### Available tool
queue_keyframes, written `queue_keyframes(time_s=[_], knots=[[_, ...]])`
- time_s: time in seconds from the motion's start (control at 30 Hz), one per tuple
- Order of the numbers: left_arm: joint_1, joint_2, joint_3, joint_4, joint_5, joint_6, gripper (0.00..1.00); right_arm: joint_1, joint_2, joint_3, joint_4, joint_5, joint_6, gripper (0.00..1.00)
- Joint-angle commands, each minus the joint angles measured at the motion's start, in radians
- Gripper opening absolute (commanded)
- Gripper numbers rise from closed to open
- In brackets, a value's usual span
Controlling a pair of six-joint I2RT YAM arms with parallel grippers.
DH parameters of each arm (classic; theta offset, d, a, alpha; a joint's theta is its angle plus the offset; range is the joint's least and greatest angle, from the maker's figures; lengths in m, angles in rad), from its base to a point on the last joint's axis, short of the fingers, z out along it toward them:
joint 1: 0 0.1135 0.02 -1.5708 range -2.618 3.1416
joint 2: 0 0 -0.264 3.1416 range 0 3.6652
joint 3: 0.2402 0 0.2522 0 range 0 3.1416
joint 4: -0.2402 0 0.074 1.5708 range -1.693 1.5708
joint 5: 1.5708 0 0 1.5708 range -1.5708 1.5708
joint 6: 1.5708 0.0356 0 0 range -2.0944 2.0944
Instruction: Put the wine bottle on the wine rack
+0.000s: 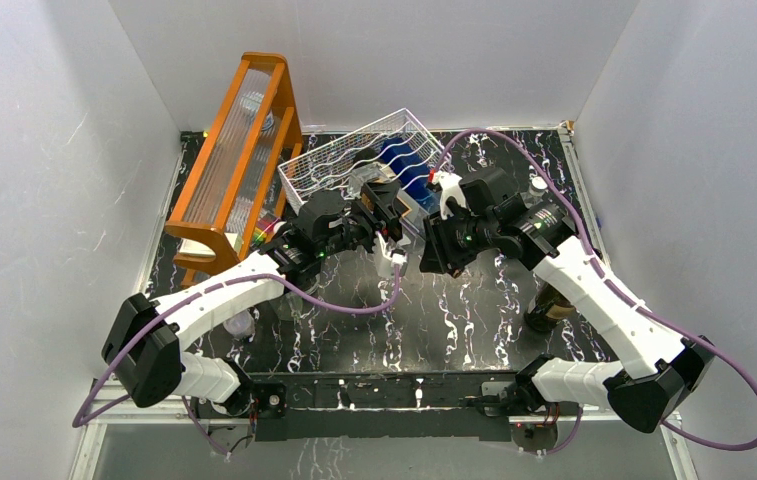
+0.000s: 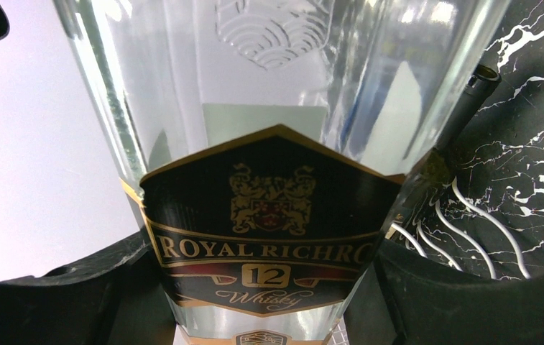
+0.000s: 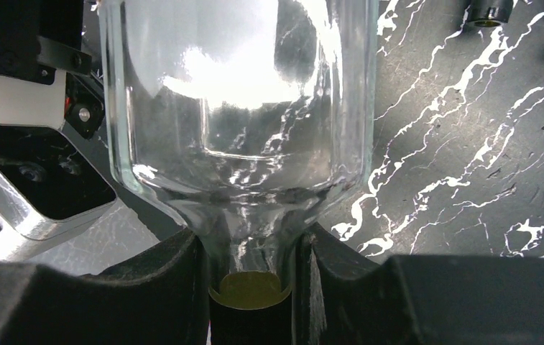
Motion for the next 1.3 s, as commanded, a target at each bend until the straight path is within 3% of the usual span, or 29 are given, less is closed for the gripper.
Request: queue_keyframes(time_s=[0.0,0.13,0.27,0.43,0.97,1.1,1.27], knots=[[-0.002,-0.065,0.056,0.161,-0.007,-0.035,0.73,-0.001,-0.044,0.01,0.111,0.08,-0.031,0.0],[-0.002,-0.063,0.029,0.1,-0.05,-0.021,0.98,-0.001,-0.084,0.008,0.159,0.107,-0.033,0.0],[-0.002,-0.059,0.014,0.091,-0.098,-0.028,0.98,-0.001,-0.109,-0.002,0.186,0.144,-0.028,0.0],[-0.002,-0.067,0.026,0.06,-0.153,-0.139,0.98,-0.001,-0.119,-0.002,0.2,0.201,-0.018,0.0],[-0.002,-0.356,-0.01,-0.033,-0.241,-1.042,0.98,-0.001,-0.189,-0.196,0.352,0.162,0.001,0.0],[-0.002,-0.395,0.056,-0.119,-0.267,-1.333,0.97,0.0,-0.191,-0.274,0.428,0.112,-0.007,0.0],[-0.002,-0.43,0.118,-0.278,-0.302,-1.544,0.97,-0.001,-0.192,-0.393,0.555,0.012,0.017,0.0]])
